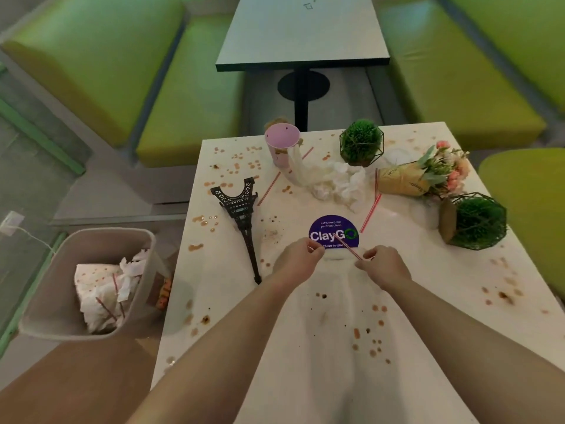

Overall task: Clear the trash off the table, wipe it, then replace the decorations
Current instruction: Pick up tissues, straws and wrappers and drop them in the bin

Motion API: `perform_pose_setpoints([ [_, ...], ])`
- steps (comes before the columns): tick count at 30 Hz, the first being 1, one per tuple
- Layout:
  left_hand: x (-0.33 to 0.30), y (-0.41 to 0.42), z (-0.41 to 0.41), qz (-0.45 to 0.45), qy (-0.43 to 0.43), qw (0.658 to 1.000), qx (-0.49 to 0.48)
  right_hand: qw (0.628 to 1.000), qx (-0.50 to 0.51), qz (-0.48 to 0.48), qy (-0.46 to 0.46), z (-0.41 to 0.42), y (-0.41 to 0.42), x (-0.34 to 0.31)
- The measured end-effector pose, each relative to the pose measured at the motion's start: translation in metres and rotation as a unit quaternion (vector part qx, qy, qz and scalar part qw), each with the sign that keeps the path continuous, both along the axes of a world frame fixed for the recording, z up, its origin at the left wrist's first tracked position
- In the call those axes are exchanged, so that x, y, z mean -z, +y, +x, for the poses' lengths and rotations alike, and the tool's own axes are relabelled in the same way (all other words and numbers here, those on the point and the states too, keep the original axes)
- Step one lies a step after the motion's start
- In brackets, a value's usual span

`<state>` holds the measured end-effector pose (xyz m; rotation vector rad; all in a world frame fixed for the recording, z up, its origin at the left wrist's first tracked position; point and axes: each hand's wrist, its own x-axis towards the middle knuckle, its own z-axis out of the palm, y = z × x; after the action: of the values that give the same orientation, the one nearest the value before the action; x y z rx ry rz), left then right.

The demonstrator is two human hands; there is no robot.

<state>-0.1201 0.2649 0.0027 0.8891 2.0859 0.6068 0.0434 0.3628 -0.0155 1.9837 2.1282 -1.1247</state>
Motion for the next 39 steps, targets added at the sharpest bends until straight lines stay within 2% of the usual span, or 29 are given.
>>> perform_pose_setpoints([
  [12,0.030,0.033,0.039,-0.022,-0.058,0.998,-0.016,0.996,-0.012,-0.082,-0.016,0.019,0.013,0.010],
  [22,0.043,0.055,0.053,-0.046,-0.046,0.996,-0.063,0.998,-0.017,-0.045,-0.043,0.014,0.008,0.011],
  [24,0.044,0.056,0.054,-0.065,-0.030,0.995,-0.075,0.998,-0.023,-0.041,-0.045,0.013,0.008,0.012],
  [29,0.044,0.065,0.054,-0.131,0.096,0.985,-0.058,0.998,-0.041,-0.038,-0.022,0.015,0.001,0.014],
  [31,0.043,0.072,0.053,-0.144,0.109,0.981,-0.071,0.998,-0.039,-0.038,-0.014,0.017,0.002,0.012],
  [39,0.048,0.078,0.048,-0.144,-0.008,0.981,-0.132,0.999,-0.041,-0.026,-0.013,0.017,0.000,0.014],
])
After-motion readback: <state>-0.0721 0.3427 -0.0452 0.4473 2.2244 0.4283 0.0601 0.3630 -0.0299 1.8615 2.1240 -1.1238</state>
